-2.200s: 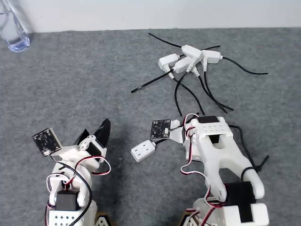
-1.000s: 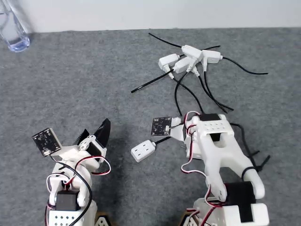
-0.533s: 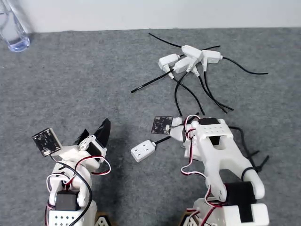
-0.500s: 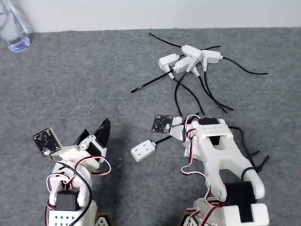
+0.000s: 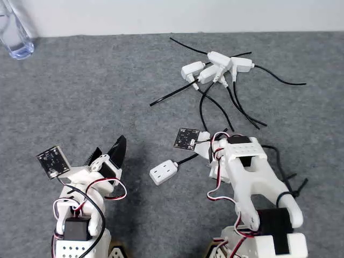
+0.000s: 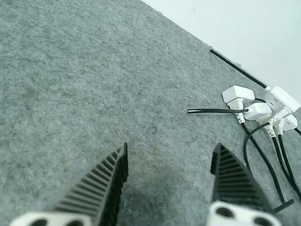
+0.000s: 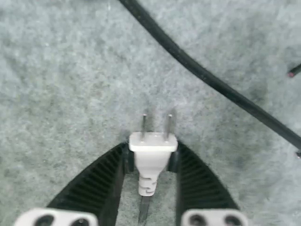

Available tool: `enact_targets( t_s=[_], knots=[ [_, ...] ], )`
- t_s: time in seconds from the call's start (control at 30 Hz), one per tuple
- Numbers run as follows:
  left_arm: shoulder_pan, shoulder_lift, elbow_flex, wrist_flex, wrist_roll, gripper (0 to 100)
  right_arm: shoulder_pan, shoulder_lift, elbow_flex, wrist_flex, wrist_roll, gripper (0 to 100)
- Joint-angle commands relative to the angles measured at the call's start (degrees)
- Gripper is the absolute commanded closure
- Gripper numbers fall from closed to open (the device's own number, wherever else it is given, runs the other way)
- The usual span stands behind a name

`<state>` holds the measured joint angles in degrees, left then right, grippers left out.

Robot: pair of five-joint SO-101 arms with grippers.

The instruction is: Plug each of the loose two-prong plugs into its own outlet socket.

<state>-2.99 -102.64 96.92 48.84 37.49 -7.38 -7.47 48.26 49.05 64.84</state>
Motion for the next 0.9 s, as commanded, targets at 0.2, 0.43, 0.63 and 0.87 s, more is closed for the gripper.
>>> enact_targets(
  t_s=[0.2,0.43,0.63,0.87],
  knots=[
    [0.3,-0.2,-0.4,-0.4,0.6,73,-0.7,-1.9,0.1,0.2,-0.3,99.1],
    [2.3,-0.2,-0.4,-0.5,0.7,73,-3.7,-10.6,-5.1,12.6,-0.4,99.1],
    [13.0,-0.5,-0.4,-0.5,6.5,73,-8.9,-21.1,-10.1,21.9,-4.9,99.1],
    [19.2,-0.5,-0.4,-8.9,7.4,73,-14.1,-23.7,-12.3,22.5,-16.1,99.1]
  ],
)
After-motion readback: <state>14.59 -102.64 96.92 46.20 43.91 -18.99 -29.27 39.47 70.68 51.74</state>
